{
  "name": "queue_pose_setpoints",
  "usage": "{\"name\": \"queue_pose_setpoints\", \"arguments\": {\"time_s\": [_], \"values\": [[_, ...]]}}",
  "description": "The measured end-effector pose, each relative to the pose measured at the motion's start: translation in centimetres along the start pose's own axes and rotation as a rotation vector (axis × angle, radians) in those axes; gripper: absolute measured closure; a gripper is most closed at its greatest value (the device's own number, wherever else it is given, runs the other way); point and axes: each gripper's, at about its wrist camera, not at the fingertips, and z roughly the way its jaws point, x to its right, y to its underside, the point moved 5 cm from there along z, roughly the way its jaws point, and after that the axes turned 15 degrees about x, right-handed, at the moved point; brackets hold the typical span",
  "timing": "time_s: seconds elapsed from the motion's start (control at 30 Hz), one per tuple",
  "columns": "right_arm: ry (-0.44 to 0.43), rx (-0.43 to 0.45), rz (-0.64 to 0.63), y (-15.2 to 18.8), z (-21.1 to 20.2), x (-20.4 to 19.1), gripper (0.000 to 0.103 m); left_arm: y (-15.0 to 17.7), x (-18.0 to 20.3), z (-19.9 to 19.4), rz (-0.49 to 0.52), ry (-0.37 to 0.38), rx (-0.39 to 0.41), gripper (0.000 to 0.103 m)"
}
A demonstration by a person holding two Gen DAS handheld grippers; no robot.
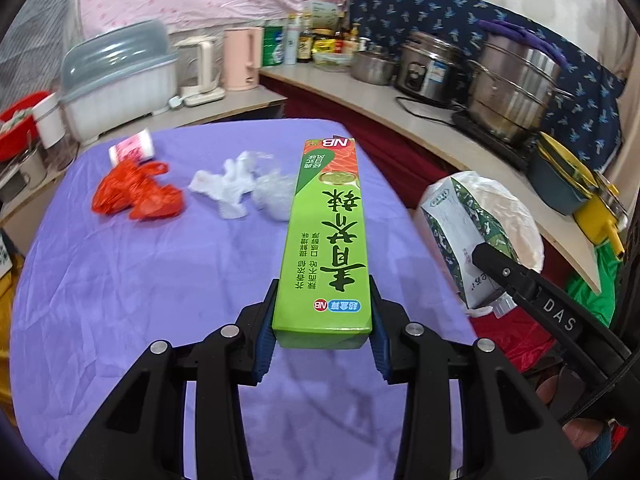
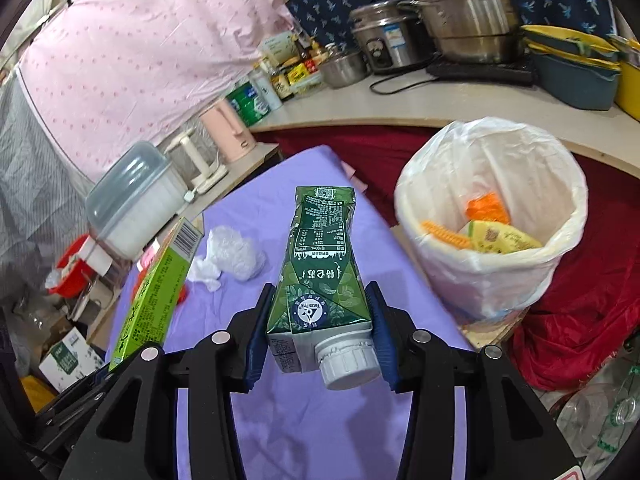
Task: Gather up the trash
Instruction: 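Carry the green box and milk carton over the trash bin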
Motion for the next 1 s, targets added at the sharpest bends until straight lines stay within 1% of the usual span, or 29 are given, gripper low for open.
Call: {"name": "queue_pose_setpoints", "arguments": {"time_s": [0.07,0.17,0.3,0.37,0.43,0.6,0.7,0.8,1.0], "values": [[0.015,0.019,0.009,-0.8,-0.7,1.2,0.060,-0.4,2.1,0.1,0.024,0.025,0.005,0.065],[0.052,0.050,0.030,-2.2,-1.9,4.1,0.059,-0.7,5.5,0.5,0.062,0.062,0.011,0.065],[0.106,0.085,0.043,-3.8,-2.9,7.6,0.059,-0.7,9.7,1.3,0.090,0.131,0.003,0.065],[0.129,0.092,0.048,-4.4,-3.1,9.2,0.059,-0.6,12.2,2.0,0.105,0.176,-0.016,0.065],[0.150,0.096,0.053,-5.0,-3.2,10.9,0.059,-0.5,13.9,2.8,0.120,0.202,-0.034,0.065],[0.188,0.091,0.076,-5.9,-2.8,14.6,0.059,0.0,17.7,5.3,0.146,0.248,-0.074,0.065],[0.205,0.083,0.087,-6.4,-2.1,16.4,0.059,0.4,19.5,7.0,0.167,0.261,-0.106,0.065],[0.216,0.075,0.093,-6.7,-1.5,17.6,0.059,0.6,20.5,8.5,0.184,0.252,-0.125,0.065],[0.221,0.051,0.104,-6.7,0.1,19.1,0.059,1.2,21.4,10.8,0.207,0.246,-0.151,0.065]]}}
